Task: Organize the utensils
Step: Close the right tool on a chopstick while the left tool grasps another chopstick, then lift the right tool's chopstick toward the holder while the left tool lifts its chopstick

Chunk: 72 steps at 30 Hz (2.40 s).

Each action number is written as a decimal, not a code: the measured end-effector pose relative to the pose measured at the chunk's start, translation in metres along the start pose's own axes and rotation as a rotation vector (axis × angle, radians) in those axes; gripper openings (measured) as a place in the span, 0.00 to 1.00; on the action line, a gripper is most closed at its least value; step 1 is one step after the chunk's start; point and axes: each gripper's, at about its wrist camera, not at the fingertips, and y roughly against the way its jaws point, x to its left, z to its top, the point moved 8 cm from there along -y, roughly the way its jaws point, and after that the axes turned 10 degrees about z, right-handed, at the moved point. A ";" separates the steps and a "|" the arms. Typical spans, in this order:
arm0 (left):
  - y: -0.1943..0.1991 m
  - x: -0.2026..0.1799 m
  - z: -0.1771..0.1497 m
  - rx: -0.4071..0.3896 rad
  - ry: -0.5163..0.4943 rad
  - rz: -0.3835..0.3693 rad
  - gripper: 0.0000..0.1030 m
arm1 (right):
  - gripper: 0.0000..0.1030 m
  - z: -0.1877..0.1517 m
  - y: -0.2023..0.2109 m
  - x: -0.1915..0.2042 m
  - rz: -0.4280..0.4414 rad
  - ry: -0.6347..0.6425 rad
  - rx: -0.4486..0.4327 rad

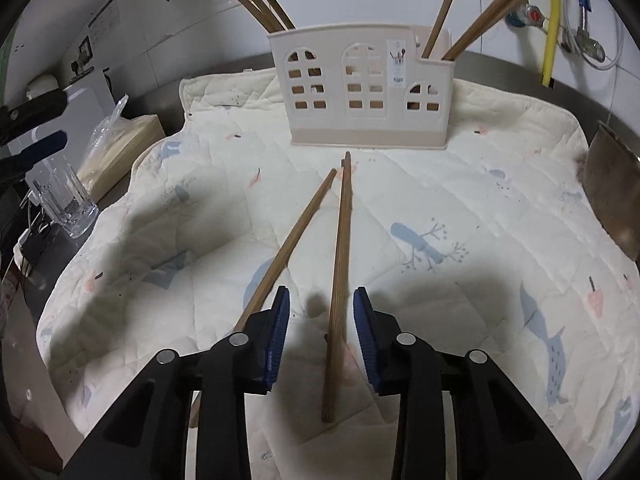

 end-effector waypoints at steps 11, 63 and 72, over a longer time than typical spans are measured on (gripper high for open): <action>-0.007 0.009 -0.019 0.037 0.030 -0.004 0.87 | 0.19 0.000 -0.015 -0.006 -0.013 -0.029 0.035; -0.081 -0.125 -0.131 0.360 -0.131 -0.106 0.09 | 0.07 0.001 0.072 -0.027 -0.029 -0.061 -0.155; -0.065 -0.117 -0.109 0.312 -0.137 -0.105 0.05 | 0.07 0.007 0.075 -0.025 -0.024 -0.067 -0.172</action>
